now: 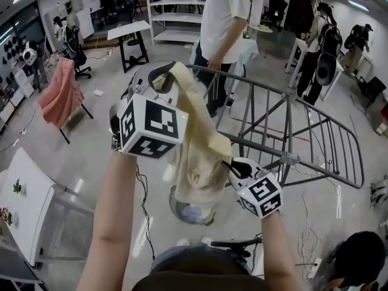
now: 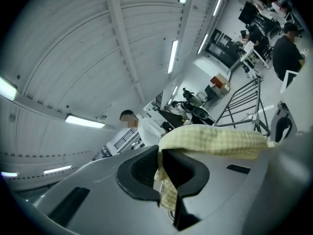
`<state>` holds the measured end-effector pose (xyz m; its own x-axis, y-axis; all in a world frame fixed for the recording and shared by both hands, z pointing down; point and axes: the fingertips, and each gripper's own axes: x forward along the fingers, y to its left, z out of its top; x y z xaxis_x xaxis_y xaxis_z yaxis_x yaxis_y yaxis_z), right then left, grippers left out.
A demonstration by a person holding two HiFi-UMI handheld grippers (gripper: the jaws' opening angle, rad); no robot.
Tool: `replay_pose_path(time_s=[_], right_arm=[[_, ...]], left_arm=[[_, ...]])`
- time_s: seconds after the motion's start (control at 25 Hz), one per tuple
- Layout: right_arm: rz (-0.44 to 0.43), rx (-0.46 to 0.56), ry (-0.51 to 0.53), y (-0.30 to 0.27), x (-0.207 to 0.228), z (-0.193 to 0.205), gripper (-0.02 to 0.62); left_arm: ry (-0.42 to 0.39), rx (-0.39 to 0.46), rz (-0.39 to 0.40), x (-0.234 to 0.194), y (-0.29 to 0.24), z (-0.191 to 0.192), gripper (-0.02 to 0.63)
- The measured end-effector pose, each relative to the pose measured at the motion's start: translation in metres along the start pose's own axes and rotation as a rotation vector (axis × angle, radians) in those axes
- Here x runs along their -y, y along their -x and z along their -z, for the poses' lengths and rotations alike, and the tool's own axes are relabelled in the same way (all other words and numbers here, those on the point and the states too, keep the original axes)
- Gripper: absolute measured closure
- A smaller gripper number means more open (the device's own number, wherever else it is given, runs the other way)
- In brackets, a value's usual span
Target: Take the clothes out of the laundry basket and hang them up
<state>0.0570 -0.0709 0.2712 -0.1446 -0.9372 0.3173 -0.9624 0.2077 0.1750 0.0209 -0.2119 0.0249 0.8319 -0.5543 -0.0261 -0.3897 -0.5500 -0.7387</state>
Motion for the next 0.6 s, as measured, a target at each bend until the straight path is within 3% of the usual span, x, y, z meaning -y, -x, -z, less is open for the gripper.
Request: replay_pose_path(time_s=[0.12,0.16,0.24,0.28,0.52,0.6], right_arm=[[-0.138,0.036,0.004,-0.012,-0.026,-0.006,0.569],[-0.192,0.037,0.015,-0.014,-0.036,-0.006,0.539],[-0.291,0.038,0.042,-0.011,-0.049,-0.005,0.407],[-0.317,0.047,0.048,-0.008,-0.05,-0.005,0.383],[-0.268,0.104,0.093,-0.023,-0.029,-0.02,0.378],[-0.25,0.087,0.095,-0.043,-0.03,-0.025,0.411]], left_arm=[[-0.021,0.004,-0.026,-0.005,0.0,-0.019,0.58],[-0.023,0.003,-0.035,-0.006,0.0,-0.024,0.58],[-0.031,0.001,-0.052,-0.009,0.0,-0.033,0.58],[-0.036,-0.002,-0.058,-0.009,0.001,-0.037,0.58],[-0.064,-0.022,-0.098,-0.018,0.004,-0.045,0.58],[-0.071,-0.031,-0.104,-0.021,0.004,-0.045,0.58]])
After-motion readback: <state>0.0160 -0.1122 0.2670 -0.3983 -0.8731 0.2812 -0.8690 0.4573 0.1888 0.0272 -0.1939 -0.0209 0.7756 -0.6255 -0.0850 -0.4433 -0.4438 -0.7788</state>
